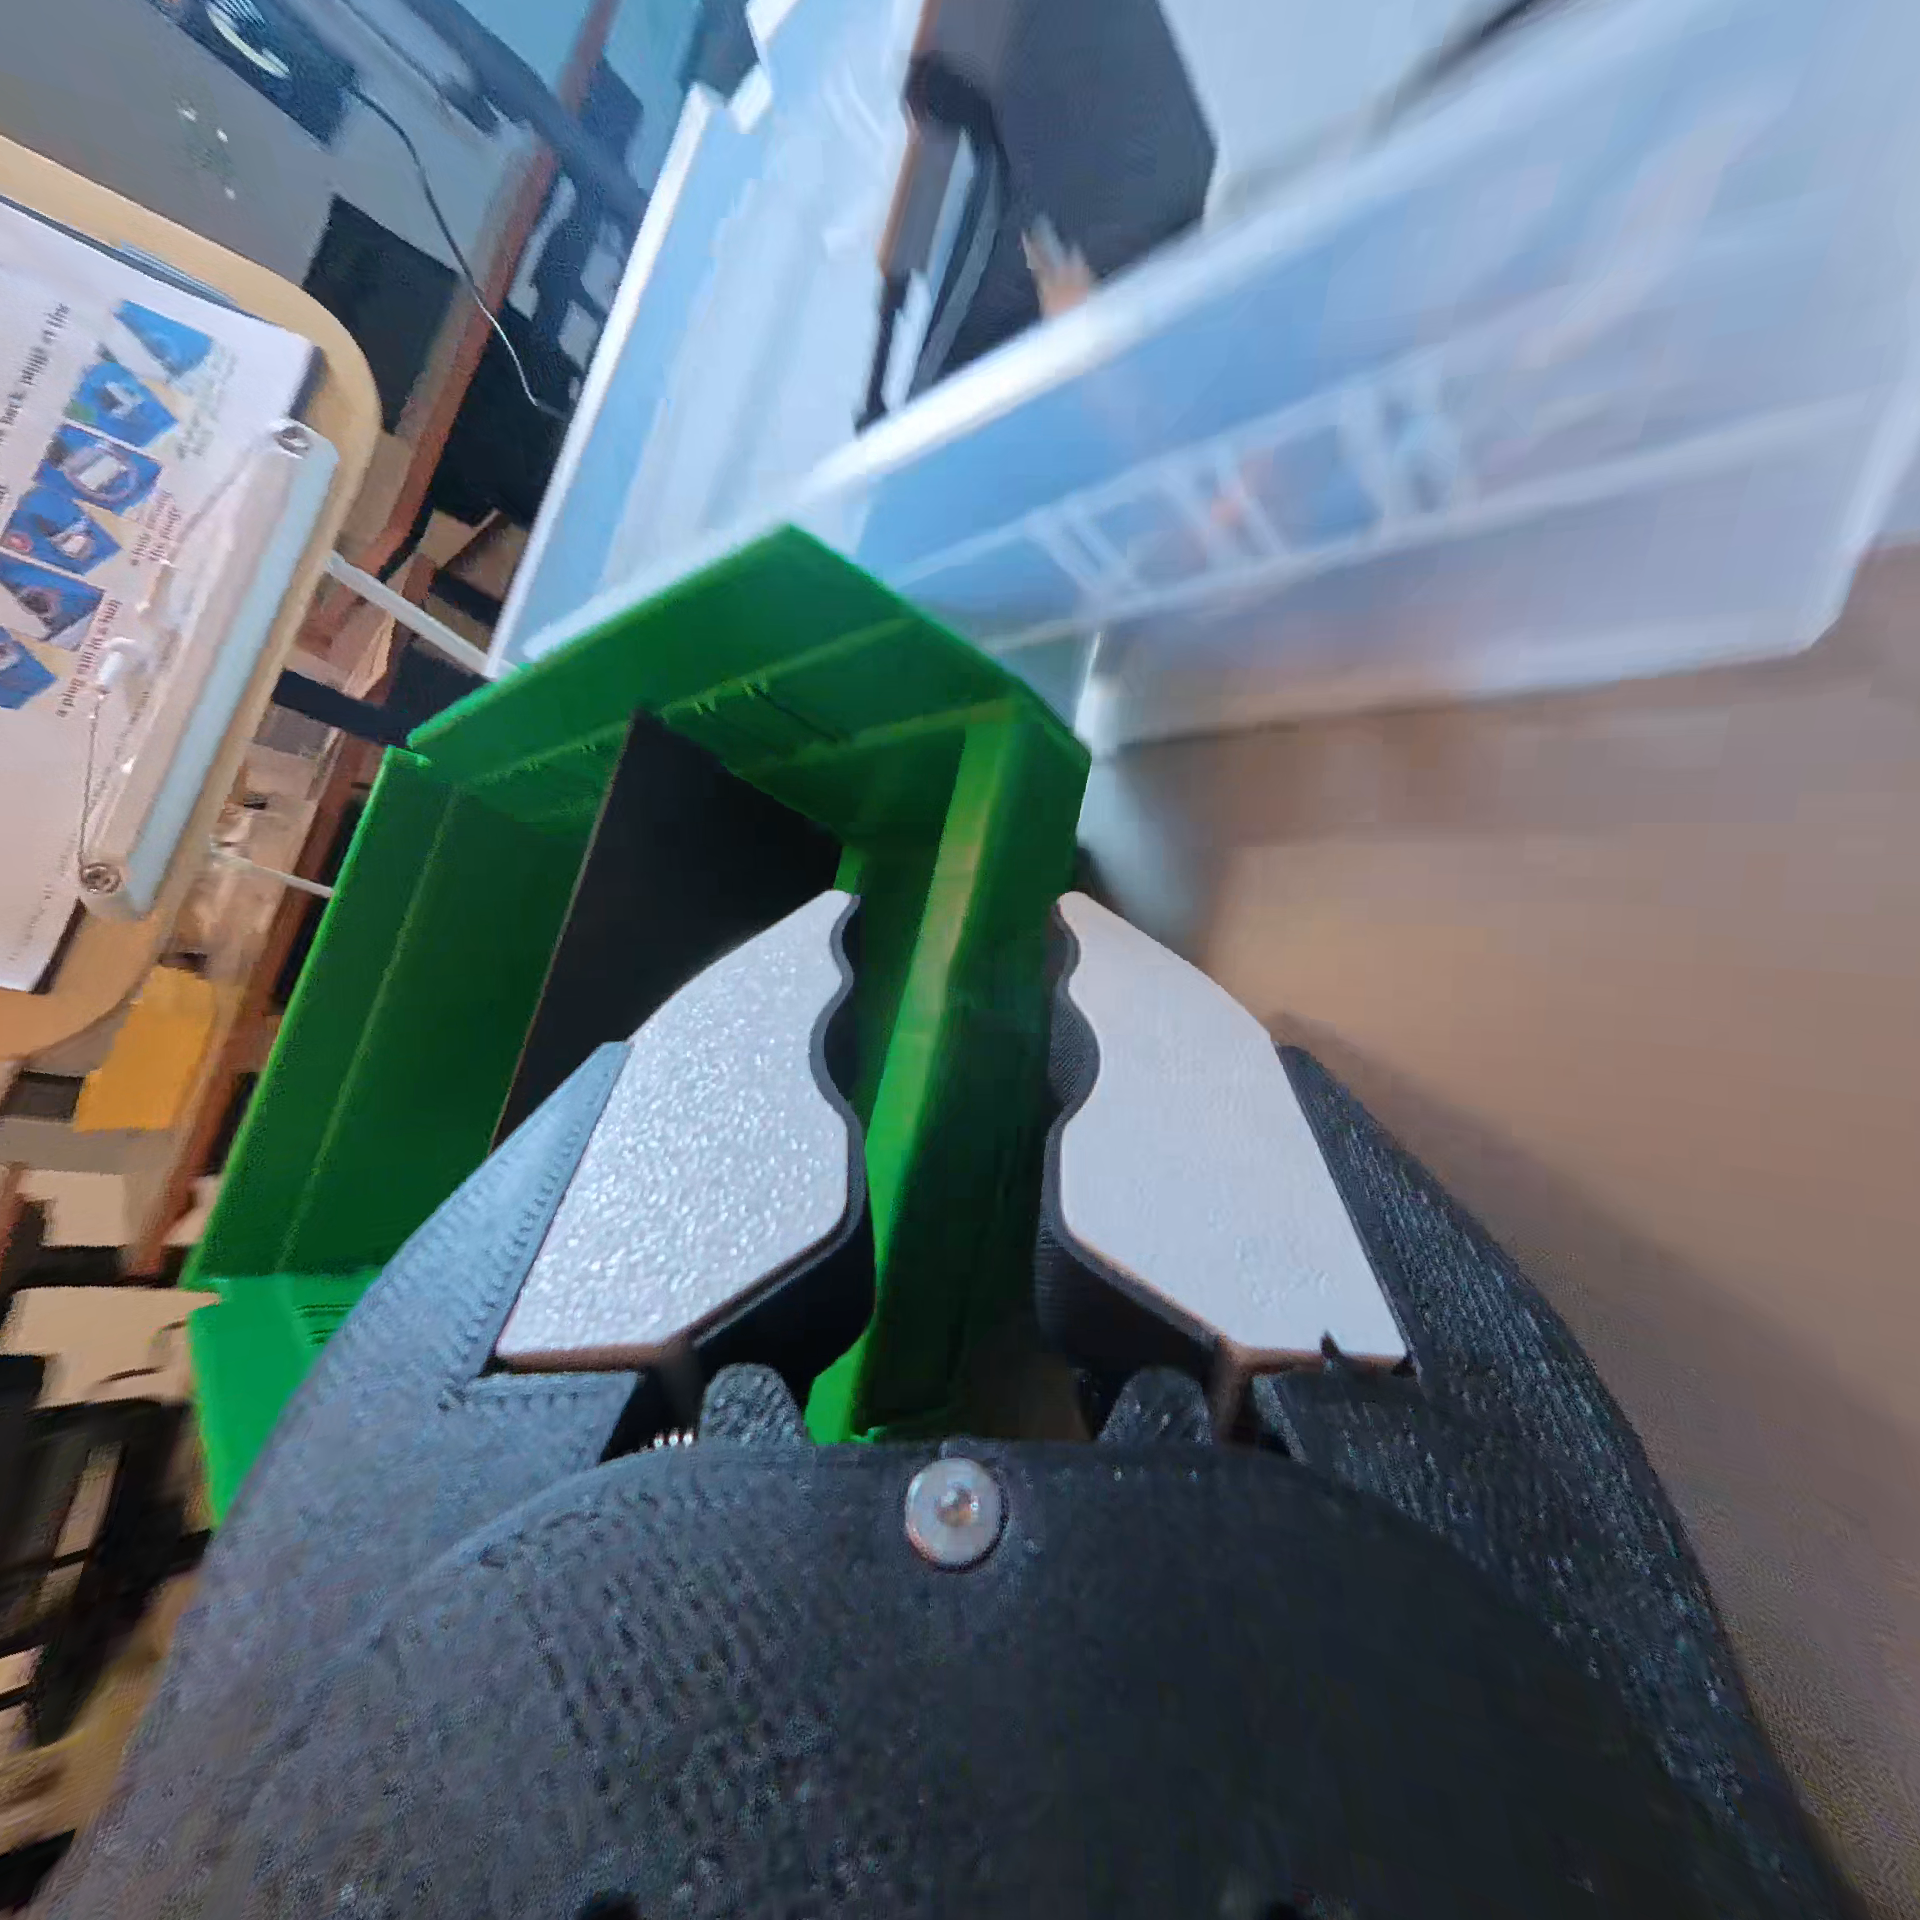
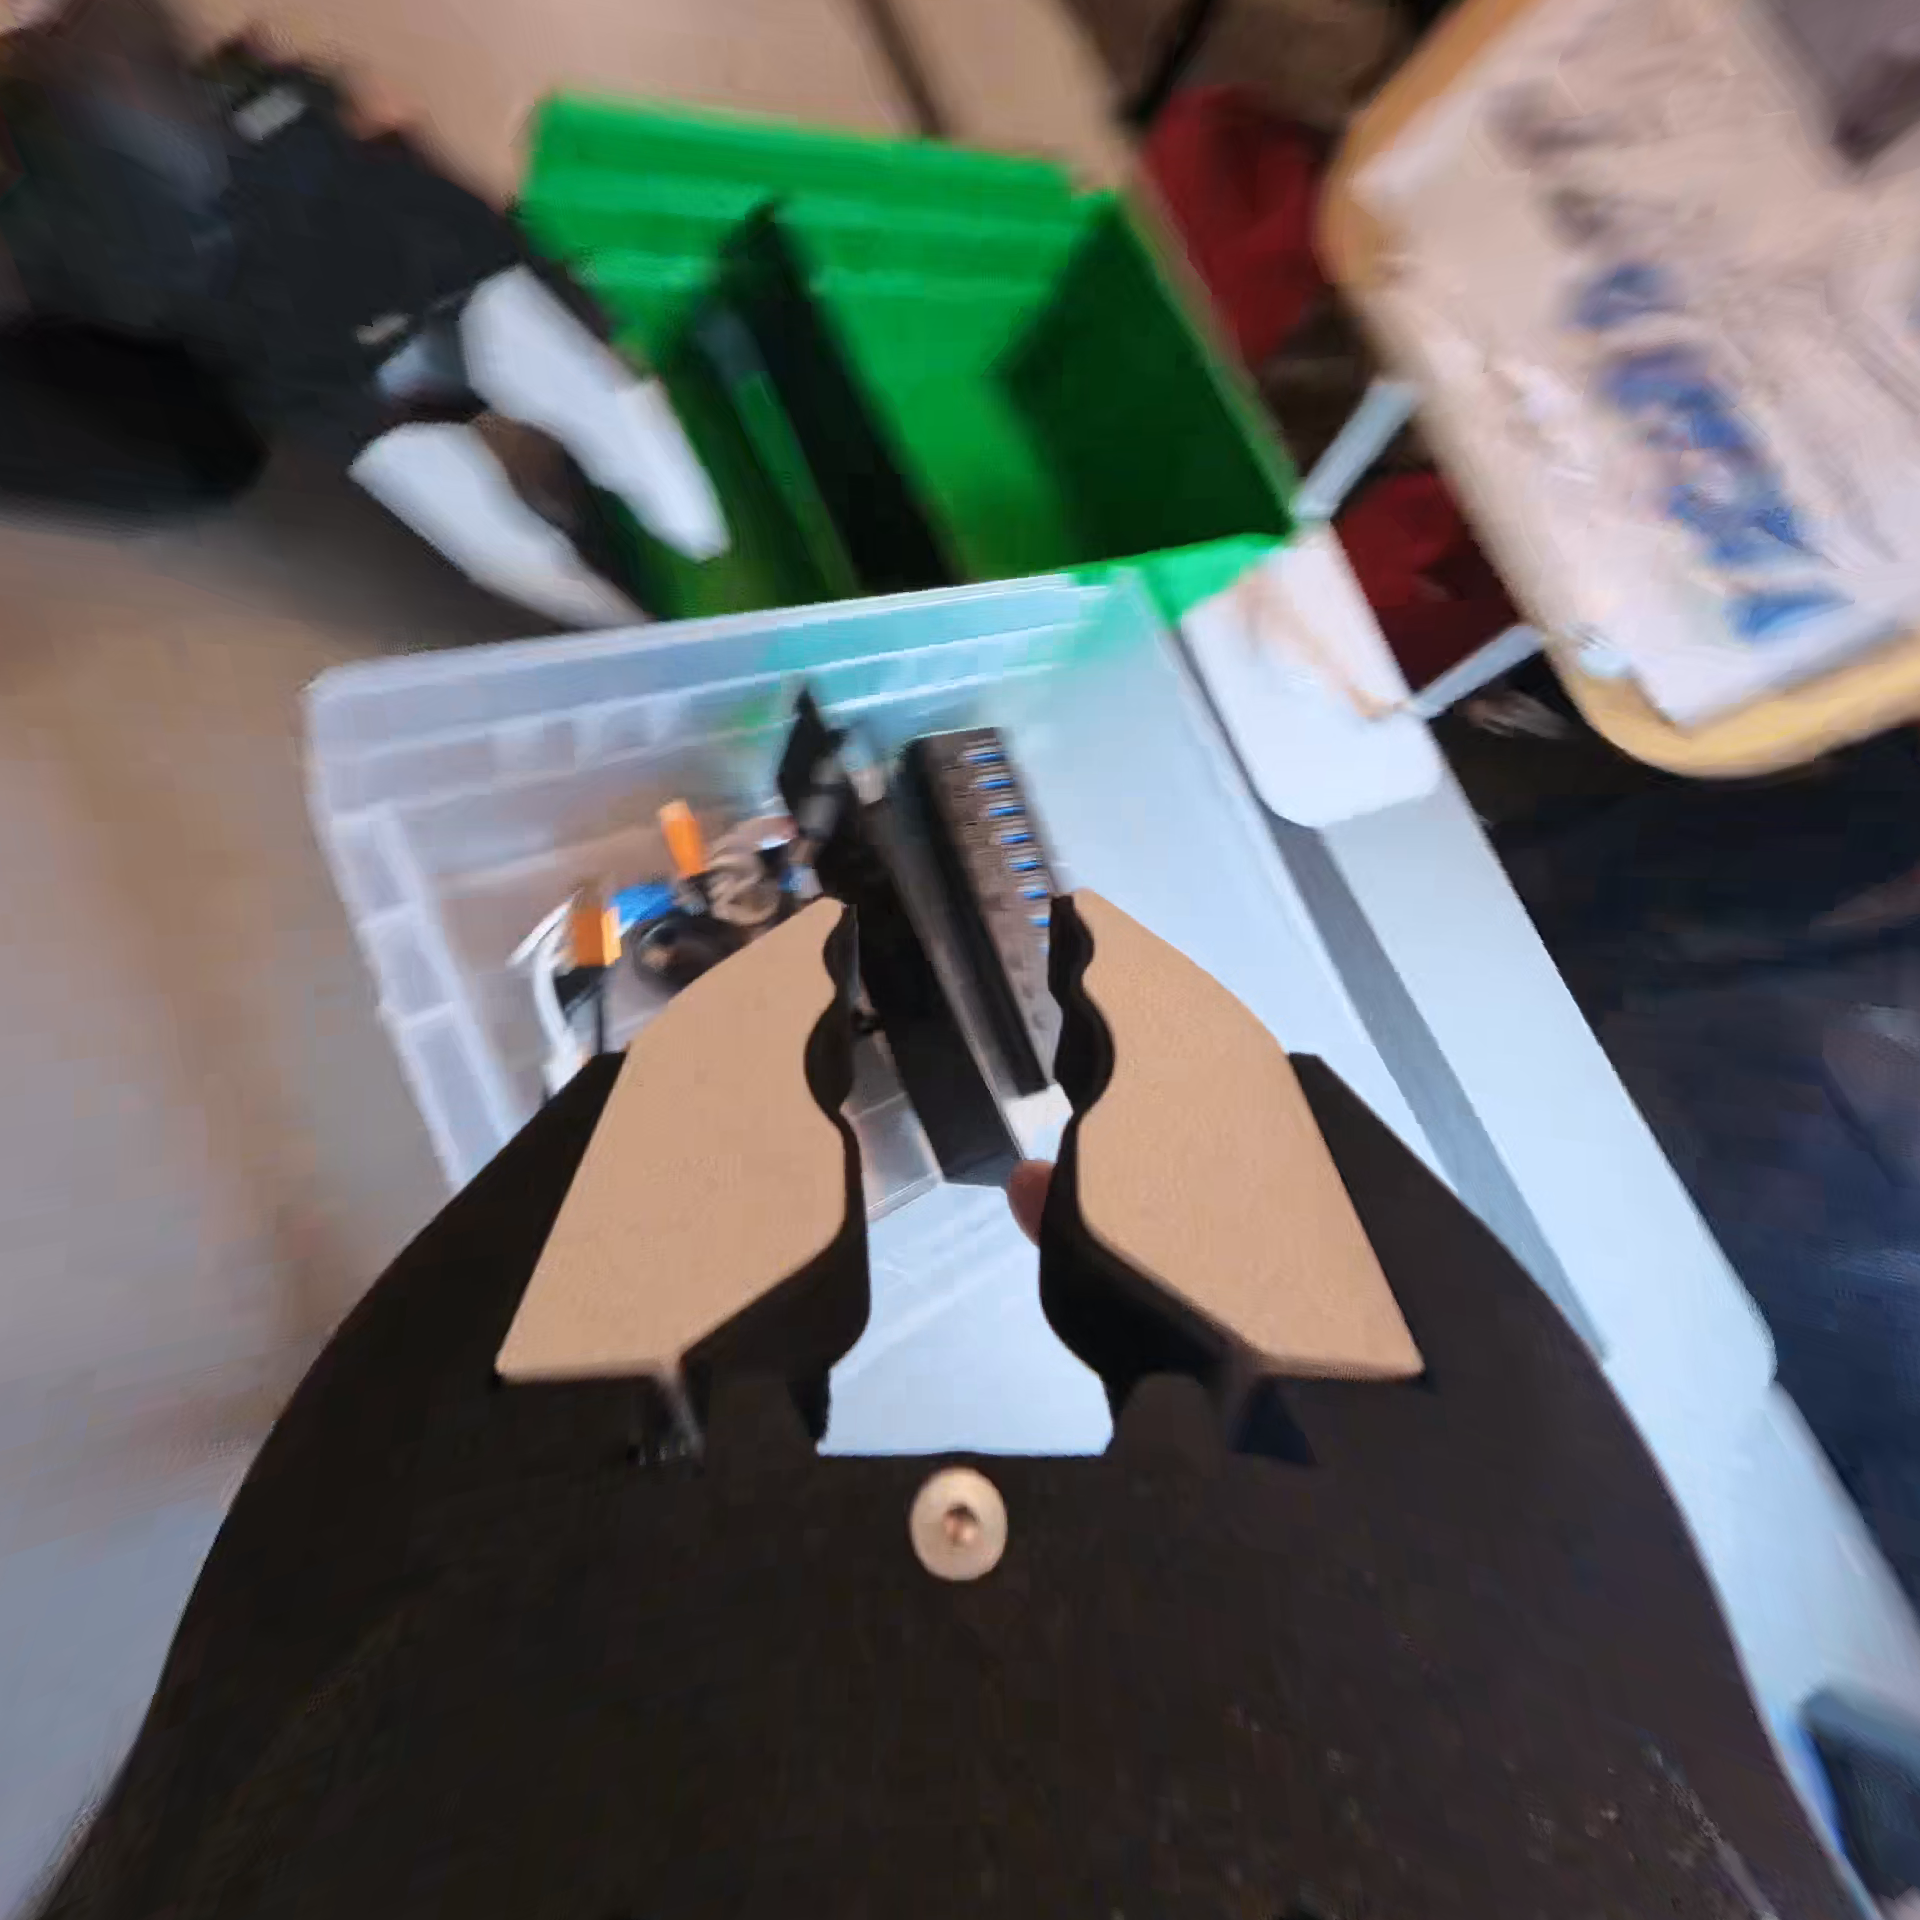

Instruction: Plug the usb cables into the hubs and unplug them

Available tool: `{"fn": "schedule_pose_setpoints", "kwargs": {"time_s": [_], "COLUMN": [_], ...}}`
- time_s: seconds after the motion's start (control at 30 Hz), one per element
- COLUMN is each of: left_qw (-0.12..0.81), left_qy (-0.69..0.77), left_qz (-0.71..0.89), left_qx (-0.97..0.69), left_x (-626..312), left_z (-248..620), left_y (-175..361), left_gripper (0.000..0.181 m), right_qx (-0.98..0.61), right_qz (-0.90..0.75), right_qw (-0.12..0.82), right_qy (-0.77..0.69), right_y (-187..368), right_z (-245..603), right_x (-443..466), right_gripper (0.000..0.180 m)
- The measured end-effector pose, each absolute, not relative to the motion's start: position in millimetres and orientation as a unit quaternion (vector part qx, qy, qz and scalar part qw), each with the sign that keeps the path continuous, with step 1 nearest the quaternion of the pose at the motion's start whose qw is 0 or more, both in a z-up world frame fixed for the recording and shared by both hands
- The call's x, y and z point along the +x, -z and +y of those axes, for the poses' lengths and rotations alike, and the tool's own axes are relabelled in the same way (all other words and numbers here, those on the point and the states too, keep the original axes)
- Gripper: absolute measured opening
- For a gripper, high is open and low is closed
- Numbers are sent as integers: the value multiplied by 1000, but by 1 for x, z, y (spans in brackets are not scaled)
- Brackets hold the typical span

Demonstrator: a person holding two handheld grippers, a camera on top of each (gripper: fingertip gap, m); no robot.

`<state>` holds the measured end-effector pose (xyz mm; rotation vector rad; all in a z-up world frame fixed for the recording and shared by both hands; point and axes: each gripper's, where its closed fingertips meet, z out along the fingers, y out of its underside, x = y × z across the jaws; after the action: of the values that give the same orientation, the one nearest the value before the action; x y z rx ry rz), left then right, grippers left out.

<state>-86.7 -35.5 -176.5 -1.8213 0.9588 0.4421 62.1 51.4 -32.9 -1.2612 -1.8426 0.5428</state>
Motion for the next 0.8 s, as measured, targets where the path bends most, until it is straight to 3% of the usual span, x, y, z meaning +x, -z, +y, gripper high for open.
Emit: {"fn": "schedule_pose_setpoints", "kwargs": {"time_s": [0.03,0.13,0.27,0.33,0.47,0.57,0.6,0.63,0.8], "left_qw": [518,572,552,544,555,559,534,510,532], "left_qy": [-154,-38,153,171,117,166,190,208,271], "left_qz": [378,300,177,135,85,105,130,149,145], "left_qx": [-751,-762,-800,-811,-819,-805,-813,-821,-789], "left_x": [-79,-54,-9,6,12,32,40,45,61], "left_z": [-40,-54,-74,-79,-73,-71,-75,-79,-86], "left_y": [166,138,134,142,162,158,162,166,157], "left_gripper": [33,32,44,37,41,39,44,64,68], "right_qx": [-532,-599,-655,-672,-701,-721,-723,-725,-735], "right_qz": [-687,-598,-551,-532,-493,-476,-471,-469,-429], "right_qw": [434,463,411,409,436,454,466,468,445], "right_qy": [-237,-263,-314,-314,-277,-217,-195,-189,-278], "right_y": [28,50,117,144,160,163,164,167,166], "right_z": [68,95,62,46,47,70,77,81,82], "right_x": [73,119,157,161,151,148,151,152,152], "right_gripper": [35,45,66,67,61,60,59,55,35]}}
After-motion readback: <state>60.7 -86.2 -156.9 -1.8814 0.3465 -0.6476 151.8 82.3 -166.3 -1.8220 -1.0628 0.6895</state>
